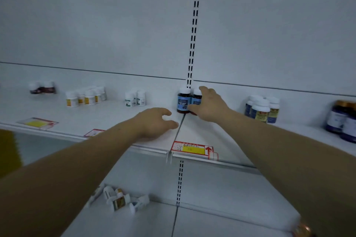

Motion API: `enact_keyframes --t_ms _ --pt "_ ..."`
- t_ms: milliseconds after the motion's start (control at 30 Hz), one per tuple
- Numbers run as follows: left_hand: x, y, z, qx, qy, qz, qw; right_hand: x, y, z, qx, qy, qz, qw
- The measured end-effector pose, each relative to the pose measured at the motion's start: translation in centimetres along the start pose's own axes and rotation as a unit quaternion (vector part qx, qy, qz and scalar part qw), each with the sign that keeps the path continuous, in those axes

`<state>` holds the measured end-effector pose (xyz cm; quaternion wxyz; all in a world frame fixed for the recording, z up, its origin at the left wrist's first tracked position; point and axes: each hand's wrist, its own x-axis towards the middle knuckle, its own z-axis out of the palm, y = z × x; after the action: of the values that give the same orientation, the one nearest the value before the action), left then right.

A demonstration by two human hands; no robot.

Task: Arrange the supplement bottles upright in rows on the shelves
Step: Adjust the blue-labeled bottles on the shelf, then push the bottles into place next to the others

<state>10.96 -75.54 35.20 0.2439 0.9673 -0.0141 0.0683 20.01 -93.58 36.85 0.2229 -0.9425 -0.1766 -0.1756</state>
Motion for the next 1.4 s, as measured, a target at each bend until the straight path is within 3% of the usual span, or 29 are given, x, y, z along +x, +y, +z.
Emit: enact_keyframes --t_ms 167,333,800,1000,1400 --pt "-4.2 -1.7 -3.8 0.06 0.006 0.019 0.998 -1.7 -5.2 -0.7 -0.031 -0.036 -0.055 0.997" --pt "-11.1 -8.2 -7.0 0.08 0.009 0.003 0.997 -3.0 -13.8 1.6 -0.039 -0.074 -0.114 0.99" --pt "-28.4 -35.6 -12.7 0.06 -0.044 -0.207 0.975 -10.5 -42.7 18.2 0.048 -0.177 -0.281 0.942" --pt "-28.2 -43.8 -11.2 0.028 -0.067 -0.223 0.972 -10.2 -44.9 26.9 0.035 -0.245 -0.26 0.934" --pt "-15.7 -60.7 -5.2 -0.03 -0.15 -0.249 0.956 -0.1 -40.6 47.4 0.039 -0.337 -0.075 0.938"
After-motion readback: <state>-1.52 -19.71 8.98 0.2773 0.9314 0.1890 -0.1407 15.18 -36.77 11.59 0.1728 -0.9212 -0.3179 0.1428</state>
